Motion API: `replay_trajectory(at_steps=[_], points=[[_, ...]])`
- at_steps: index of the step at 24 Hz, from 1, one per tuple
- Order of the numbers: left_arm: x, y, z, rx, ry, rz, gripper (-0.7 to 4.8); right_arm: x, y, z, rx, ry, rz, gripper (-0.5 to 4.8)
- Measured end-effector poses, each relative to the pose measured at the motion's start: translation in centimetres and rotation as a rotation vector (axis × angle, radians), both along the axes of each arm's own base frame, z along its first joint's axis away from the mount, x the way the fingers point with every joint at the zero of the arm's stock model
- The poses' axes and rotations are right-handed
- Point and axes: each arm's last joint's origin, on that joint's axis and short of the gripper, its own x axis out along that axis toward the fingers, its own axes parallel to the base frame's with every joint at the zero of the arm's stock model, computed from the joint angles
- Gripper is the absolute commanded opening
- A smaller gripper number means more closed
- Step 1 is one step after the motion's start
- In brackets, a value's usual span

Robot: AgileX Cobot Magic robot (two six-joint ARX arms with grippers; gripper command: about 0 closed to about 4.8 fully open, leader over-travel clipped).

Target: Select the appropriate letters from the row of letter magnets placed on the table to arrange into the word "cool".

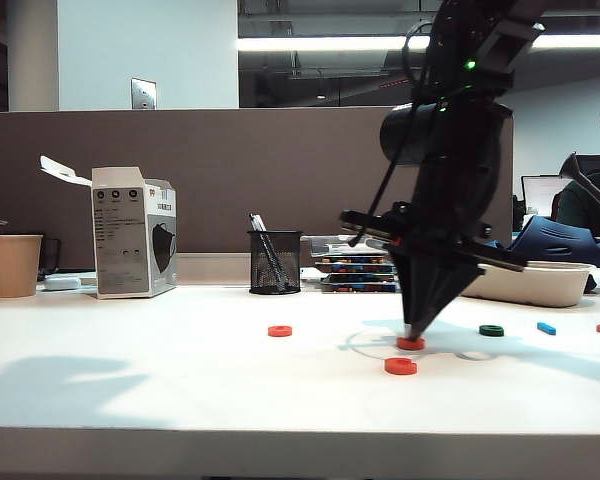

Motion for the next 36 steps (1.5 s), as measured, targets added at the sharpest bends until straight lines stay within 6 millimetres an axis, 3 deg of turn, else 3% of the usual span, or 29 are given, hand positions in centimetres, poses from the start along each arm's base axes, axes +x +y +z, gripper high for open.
replay_trajectory(at_steps=[13,36], points=[[0.0,0.0,0.0,0.0,0.0,0.0,-0.04,-4.8,-2.2,-0.8,0.0,0.005,-0.005,-0.09],[0.0,0.0,0.0,0.0,0.0,0.0,-0.04,-5.8,-2.7,-0.4,-0.025,0.033,-0.02,-0.08]])
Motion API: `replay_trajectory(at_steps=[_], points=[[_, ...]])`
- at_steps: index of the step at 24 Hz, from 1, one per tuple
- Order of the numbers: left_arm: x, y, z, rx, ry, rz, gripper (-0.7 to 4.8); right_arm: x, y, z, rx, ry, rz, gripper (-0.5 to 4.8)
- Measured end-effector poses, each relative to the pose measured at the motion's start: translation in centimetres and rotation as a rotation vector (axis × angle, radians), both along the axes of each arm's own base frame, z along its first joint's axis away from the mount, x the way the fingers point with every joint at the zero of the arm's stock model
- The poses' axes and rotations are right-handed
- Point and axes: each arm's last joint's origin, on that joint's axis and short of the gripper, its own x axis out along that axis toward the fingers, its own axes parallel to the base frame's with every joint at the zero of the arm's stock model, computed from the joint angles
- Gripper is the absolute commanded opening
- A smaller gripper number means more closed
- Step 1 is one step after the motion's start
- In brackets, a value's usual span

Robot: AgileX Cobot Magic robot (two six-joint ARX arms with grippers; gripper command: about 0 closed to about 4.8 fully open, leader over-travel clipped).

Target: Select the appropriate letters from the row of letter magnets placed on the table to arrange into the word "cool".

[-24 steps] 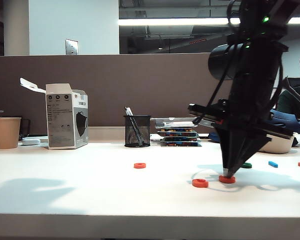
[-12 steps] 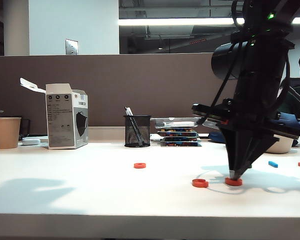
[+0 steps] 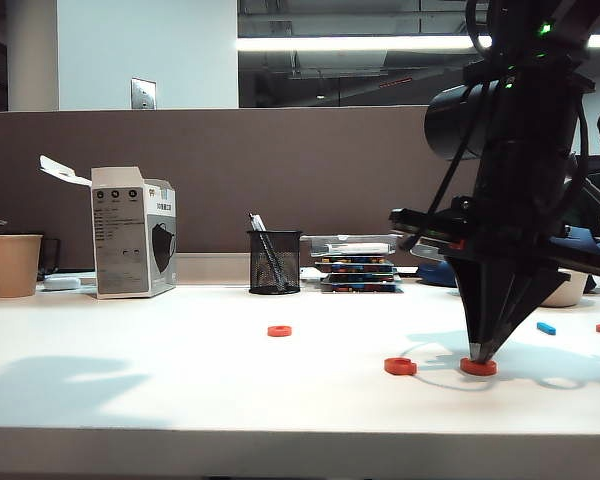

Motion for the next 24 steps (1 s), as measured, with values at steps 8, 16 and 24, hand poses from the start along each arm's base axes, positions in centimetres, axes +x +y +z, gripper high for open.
replay_trajectory(at_steps=[8,16,24], points=[[0.0,0.0,0.0,0.0,0.0,0.0,-0.04,0.3,0.1,0.4,0.001,-0.009,0.0,-0.08],[0.0,0.0,0.0,0.0,0.0,0.0,-0.04,0.7,0.3,1.2,-0.013,-0.016,0.0,-0.08],[0.0,0.0,0.0,0.0,0.0,0.0,-0.04,0.6,0.3,1.7,0.039,-0.001,0.005,-0.09]])
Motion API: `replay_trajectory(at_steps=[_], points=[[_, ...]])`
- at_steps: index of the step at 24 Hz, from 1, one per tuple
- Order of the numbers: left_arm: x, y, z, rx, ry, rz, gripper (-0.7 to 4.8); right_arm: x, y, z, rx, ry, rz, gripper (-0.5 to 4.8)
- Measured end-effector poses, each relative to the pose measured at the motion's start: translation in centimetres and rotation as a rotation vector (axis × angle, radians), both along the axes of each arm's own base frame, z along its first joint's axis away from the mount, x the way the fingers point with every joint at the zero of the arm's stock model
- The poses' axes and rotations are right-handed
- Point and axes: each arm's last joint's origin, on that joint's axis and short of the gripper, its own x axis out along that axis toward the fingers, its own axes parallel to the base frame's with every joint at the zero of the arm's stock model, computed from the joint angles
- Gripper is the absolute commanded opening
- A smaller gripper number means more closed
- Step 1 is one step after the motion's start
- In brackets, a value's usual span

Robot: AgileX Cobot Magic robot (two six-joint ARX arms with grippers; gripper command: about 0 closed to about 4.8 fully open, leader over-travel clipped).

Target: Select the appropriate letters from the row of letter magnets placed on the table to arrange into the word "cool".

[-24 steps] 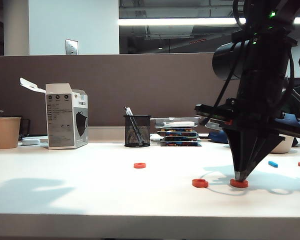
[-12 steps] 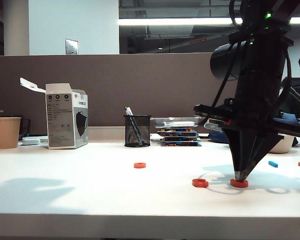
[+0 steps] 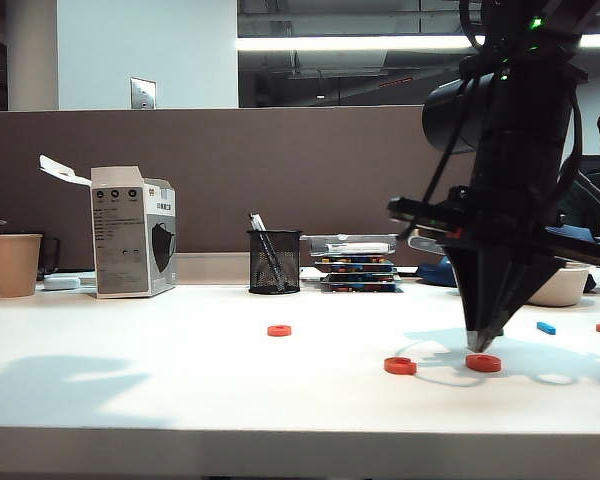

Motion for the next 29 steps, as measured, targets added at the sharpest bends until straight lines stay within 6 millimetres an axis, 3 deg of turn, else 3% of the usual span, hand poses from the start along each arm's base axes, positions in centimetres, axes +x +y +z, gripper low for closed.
replay_trajectory(at_steps=[7,14,17,22,29], points=[[0.0,0.0,0.0,0.0,0.0,0.0,-0.04,0.0,0.1,1.8,0.048,-0.042,0.021,-0.09],[0.0,0.0,0.0,0.0,0.0,0.0,-0.04,2.3,1.5,4.6,0.235,-0.234,0.052,-0.09],[0.0,0.0,0.0,0.0,0.0,0.0,-0.04,3.6,2.2,4.2,0.319,-0.261,0.025,-0.09],[0.0,0.0,0.0,0.0,0.0,0.0,-0.04,6.1,4.3,0.8,0.368,-0.174,0.007,-0.09],[0.0,0.0,0.0,0.0,0.0,0.0,-0.04,8.6,7.7,1.6,0.414,-0.223,0.036,-0.09]])
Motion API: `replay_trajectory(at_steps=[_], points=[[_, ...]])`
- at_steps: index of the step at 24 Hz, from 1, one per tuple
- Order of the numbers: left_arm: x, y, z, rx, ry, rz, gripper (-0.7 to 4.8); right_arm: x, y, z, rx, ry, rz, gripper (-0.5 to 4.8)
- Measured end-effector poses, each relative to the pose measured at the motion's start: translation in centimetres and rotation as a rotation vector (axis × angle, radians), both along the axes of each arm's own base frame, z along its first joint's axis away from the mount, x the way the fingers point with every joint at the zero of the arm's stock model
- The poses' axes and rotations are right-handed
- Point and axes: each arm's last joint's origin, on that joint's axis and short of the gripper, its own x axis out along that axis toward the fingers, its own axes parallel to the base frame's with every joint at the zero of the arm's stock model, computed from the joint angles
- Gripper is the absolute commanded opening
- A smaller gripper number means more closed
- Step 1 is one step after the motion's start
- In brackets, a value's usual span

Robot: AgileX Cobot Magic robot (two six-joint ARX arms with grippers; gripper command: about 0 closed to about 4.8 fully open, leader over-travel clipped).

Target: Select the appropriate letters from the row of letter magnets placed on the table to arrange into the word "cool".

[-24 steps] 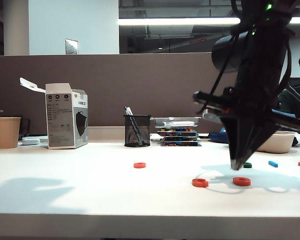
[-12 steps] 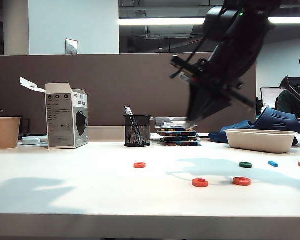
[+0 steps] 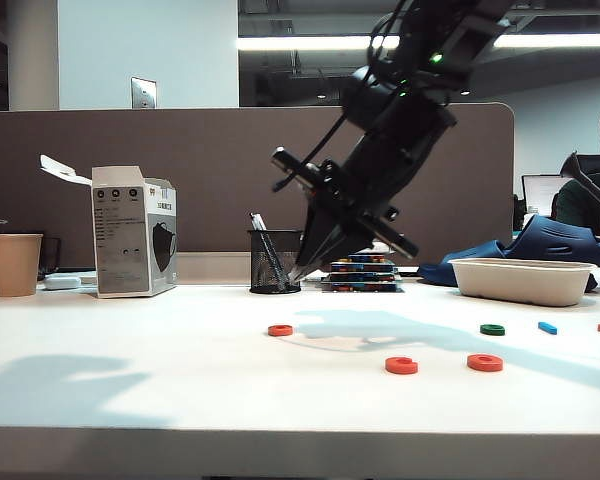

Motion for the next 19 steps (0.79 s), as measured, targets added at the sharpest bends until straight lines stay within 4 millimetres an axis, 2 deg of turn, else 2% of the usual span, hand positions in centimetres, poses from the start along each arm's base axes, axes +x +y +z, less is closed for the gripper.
replay_trajectory(at_steps=[4,9,12,19], points=[[0.0,0.0,0.0,0.0,0.001,0.0,-0.04,0.9,0.9,-0.9,-0.013,0.029,-0.001,-0.09],[0.0,0.0,0.0,0.0,0.0,0.0,-0.04,0.7,2.1,-1.3,-0.032,0.055,0.021,-0.09],[0.0,0.0,0.0,0.0,0.0,0.0,-0.04,0.6,2.3,-2.2,-0.083,0.067,0.008,-0.09],[0.0,0.0,0.0,0.0,0.0,0.0,-0.04,0.6,2.4,-2.3,-0.11,0.051,-0.005,-0.09]])
